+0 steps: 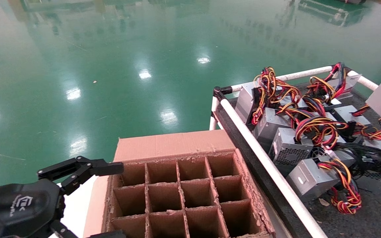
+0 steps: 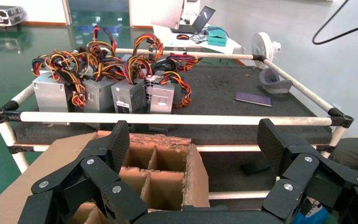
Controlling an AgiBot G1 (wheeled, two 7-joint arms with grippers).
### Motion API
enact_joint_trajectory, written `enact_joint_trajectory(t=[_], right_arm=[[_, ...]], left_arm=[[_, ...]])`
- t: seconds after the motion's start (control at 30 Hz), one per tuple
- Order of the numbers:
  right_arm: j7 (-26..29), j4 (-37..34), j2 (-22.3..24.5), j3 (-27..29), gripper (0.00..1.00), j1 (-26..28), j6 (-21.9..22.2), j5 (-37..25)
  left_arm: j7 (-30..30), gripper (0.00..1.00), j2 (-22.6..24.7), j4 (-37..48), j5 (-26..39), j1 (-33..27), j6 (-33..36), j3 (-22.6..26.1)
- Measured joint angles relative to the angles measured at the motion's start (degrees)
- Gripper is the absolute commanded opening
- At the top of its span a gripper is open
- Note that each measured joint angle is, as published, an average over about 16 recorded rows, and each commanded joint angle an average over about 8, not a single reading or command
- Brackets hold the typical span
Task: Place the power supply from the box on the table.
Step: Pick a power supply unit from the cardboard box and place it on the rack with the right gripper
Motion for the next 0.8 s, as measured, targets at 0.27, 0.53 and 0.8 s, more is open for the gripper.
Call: enact_joint_trajectory(t=[0.27,0.53,0.8], right_arm=[[-1.8,-3.88,3.83,-0.32,0.0,-4.61,-0.59,3.4],[-1.35,-5.43,6.56,0.42,0.0,-12.16,-1.08,10.59],[0.23,-3.93,8.34,0.97,0.0,-22.75,-1.34,19.59]], left_arm=[[0.0,1.0,0.0,0.0,0.0,0.0,0.0,0.0],[0.0,1.0,0.0,0.0,0.0,0.0,0.0,0.0],[0.0,1.0,0.0,0.0,0.0,0.0,0.0,0.0]])
